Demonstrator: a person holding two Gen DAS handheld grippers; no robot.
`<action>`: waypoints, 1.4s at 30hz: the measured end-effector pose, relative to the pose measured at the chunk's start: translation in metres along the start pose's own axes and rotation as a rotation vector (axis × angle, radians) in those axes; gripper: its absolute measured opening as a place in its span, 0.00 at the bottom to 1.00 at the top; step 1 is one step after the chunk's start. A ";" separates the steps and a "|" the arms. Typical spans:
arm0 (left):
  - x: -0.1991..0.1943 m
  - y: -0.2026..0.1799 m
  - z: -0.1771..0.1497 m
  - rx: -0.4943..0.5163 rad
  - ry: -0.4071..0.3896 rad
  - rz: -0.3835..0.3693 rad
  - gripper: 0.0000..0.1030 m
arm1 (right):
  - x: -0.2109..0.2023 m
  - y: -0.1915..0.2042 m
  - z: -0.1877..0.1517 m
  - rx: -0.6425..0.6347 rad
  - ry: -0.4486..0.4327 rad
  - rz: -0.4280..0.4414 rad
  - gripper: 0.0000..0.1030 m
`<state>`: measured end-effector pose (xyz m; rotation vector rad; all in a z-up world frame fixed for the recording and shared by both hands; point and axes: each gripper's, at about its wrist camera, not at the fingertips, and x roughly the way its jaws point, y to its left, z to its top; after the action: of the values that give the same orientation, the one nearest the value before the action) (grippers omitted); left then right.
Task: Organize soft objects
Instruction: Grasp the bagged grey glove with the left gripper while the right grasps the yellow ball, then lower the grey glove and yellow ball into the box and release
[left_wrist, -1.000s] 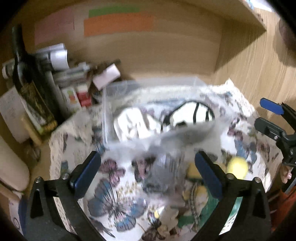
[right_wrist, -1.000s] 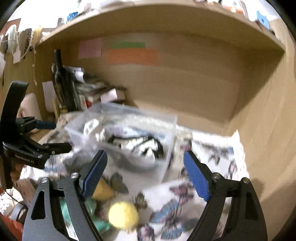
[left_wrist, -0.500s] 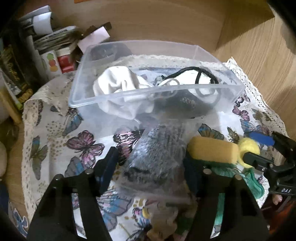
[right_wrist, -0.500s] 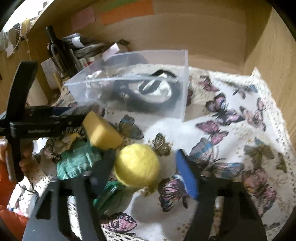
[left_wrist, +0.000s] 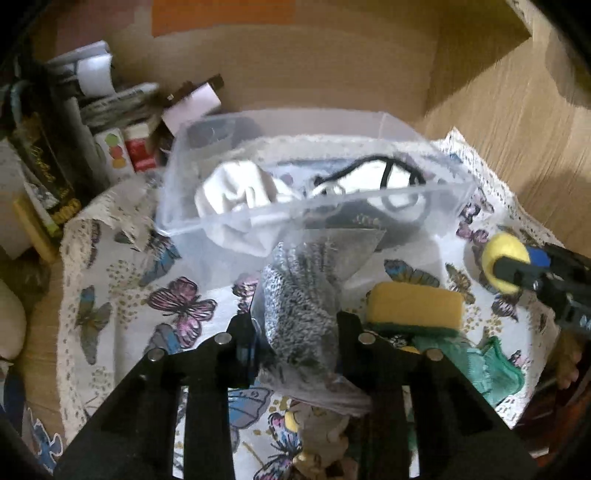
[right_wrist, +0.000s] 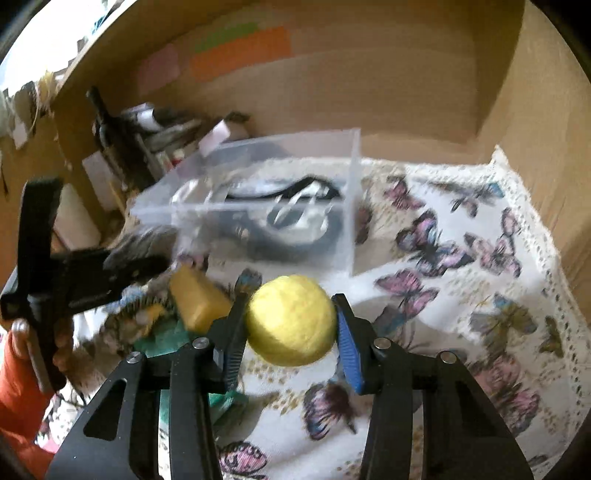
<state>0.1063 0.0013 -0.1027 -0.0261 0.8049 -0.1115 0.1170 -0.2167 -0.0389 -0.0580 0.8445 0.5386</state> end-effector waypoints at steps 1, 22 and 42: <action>-0.006 0.002 0.000 -0.004 -0.013 0.001 0.29 | -0.002 -0.001 0.003 0.003 -0.010 -0.004 0.40; -0.063 0.009 0.061 0.021 -0.199 -0.027 0.29 | -0.014 0.042 0.086 -0.120 -0.183 0.005 0.40; 0.046 0.035 0.108 -0.019 0.010 -0.017 0.29 | 0.097 0.043 0.128 -0.180 0.054 0.000 0.40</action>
<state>0.2191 0.0288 -0.0628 -0.0500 0.8157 -0.1200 0.2374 -0.1047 -0.0164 -0.2376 0.8469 0.6146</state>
